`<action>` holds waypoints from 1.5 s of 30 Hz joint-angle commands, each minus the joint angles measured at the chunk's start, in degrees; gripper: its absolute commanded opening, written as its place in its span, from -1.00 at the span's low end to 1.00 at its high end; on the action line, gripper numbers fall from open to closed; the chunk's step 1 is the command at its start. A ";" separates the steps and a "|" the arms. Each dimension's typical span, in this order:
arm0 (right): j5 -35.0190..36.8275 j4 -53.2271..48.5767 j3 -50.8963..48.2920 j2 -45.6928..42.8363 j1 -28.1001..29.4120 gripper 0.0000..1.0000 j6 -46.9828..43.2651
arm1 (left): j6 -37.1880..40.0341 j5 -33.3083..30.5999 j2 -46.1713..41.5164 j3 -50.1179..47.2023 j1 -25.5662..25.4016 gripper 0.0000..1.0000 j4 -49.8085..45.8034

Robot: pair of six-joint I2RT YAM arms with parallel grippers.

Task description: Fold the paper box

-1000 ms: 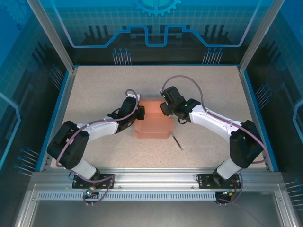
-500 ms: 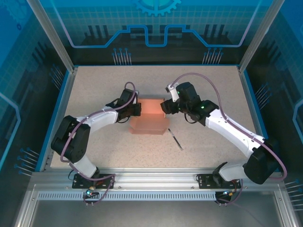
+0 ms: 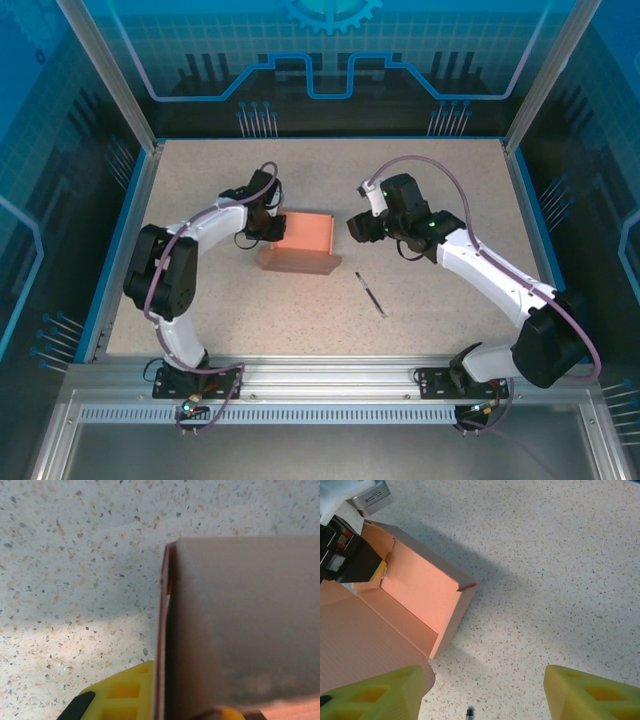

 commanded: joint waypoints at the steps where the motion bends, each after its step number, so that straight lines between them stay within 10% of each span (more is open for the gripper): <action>1: -1.24 0.57 -1.99 -0.22 -1.02 0.29 -0.50 | 3.48 0.67 2.58 4.25 0.34 -0.99 -8.94; 23: -1.77 0.86 -5.41 -2.38 -2.64 0.29 0.38 | 10.02 -10.48 18.66 21.24 -1.07 -0.95 -19.51; 45: 1.28 -1.42 -4.99 -2.29 -2.68 0.29 1.24 | 16.34 -1.86 27.04 37.86 -3.74 -0.55 -26.11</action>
